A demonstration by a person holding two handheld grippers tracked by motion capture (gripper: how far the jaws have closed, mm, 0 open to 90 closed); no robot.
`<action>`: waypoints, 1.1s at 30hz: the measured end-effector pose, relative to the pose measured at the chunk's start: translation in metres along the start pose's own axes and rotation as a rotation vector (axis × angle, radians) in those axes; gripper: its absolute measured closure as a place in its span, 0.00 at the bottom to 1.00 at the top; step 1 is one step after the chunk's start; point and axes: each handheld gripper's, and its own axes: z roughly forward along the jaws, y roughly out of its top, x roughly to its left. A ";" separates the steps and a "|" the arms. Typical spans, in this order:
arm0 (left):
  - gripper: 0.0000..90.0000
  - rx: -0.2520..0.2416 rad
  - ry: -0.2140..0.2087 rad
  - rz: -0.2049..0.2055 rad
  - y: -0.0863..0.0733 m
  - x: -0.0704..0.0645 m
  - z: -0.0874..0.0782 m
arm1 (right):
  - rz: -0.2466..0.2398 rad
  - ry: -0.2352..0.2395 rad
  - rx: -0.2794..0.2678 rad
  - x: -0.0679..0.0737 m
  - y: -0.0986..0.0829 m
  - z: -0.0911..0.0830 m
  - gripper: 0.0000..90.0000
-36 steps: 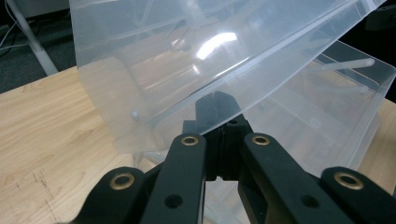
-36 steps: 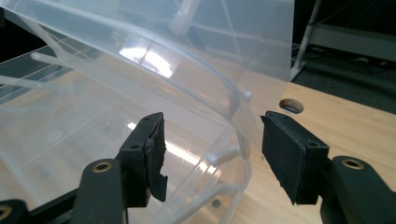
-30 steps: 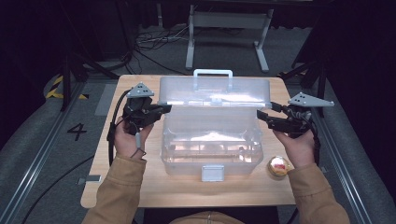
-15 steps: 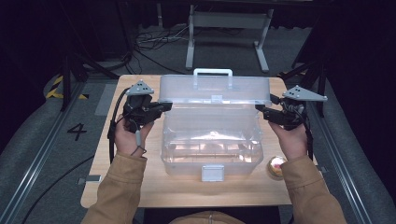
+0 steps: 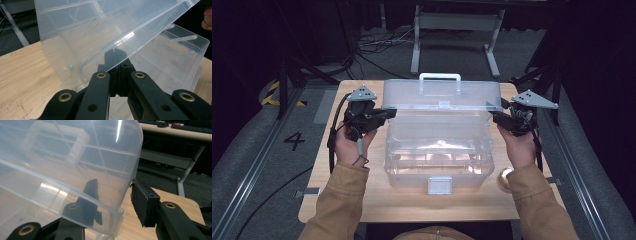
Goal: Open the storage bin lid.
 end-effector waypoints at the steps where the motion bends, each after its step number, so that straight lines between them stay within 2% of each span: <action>1: 0.99 0.001 0.001 0.000 0.000 0.000 0.000 | -0.001 -0.007 -0.010 0.001 0.000 0.000 0.64; 8: 0.98 0.006 0.001 0.007 0.001 -0.001 0.000 | 0.003 -0.042 -0.046 0.004 -0.002 -0.001 0.68; 11: 0.98 0.004 0.001 0.002 0.001 -0.001 0.000 | -0.008 -0.069 -0.055 0.005 -0.003 -0.003 0.74; 16: 0.98 -0.002 -0.004 0.006 0.001 -0.002 0.000 | 0.010 -0.066 -0.068 0.001 -0.005 -0.005 0.83; 24: 0.95 0.003 -0.010 0.003 0.001 -0.004 0.000 | 0.035 -0.060 -0.078 -0.001 -0.006 -0.005 0.85; 33: 0.87 0.021 -0.035 0.013 -0.001 -0.007 -0.005 | 0.037 -0.054 -0.065 -0.003 -0.003 -0.004 0.85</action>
